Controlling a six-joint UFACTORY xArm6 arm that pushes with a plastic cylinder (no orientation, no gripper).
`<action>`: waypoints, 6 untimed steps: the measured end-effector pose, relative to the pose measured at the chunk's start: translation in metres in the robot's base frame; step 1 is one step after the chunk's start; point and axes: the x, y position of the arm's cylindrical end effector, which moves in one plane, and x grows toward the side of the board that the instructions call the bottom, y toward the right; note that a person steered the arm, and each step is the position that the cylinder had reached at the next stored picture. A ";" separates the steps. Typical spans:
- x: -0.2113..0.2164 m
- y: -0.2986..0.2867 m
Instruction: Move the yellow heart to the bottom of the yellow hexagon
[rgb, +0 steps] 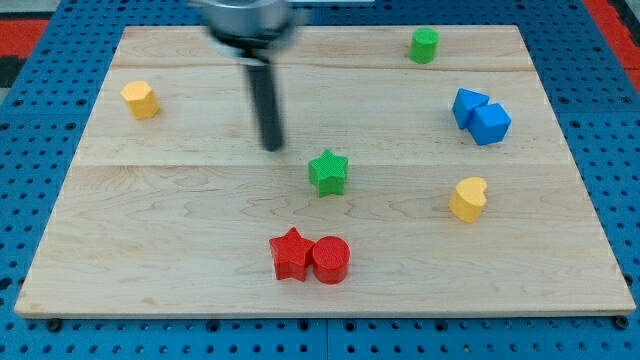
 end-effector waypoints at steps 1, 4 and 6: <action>0.007 0.121; 0.083 0.198; 0.072 0.095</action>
